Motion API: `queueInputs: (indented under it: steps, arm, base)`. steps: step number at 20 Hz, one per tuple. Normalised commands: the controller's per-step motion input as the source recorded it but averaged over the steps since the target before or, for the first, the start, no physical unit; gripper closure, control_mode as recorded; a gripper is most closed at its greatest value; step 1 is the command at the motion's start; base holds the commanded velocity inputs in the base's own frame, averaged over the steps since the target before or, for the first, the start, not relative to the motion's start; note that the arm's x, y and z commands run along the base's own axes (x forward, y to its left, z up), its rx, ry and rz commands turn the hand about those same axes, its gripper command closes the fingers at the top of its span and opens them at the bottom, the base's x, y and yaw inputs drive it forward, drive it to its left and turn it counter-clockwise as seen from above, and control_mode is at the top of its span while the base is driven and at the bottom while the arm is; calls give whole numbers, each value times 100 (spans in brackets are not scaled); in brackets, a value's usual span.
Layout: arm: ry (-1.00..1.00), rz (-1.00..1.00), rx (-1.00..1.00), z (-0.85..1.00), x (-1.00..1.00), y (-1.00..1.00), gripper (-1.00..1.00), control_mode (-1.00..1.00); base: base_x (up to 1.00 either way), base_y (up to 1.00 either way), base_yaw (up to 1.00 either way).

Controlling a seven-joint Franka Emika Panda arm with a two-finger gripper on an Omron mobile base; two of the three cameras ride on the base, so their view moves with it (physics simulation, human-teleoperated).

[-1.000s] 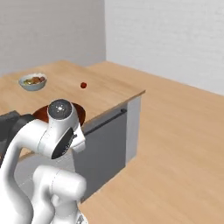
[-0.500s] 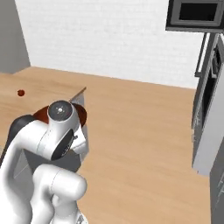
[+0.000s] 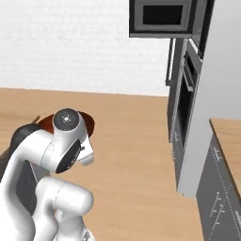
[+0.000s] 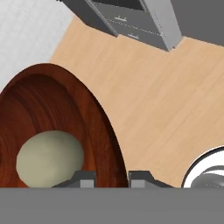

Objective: Pick the mushroom from the sink and place it in the bowl. Then pick the bowl and place it in the microwave. Then close the microwave door and press the start button.

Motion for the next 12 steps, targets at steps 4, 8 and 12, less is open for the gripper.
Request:
queueInputs:
  steps: [4,8,12]
  arm:
    - [0,0,0,0,0,0,100,100]
    - [0,0,0,0,0,0,100,100]
    - [0,0,0,0,0,0,100,100]
  base:
    - [100,2,-43]
    - [100,0,-42]
    - [100,3,-41]
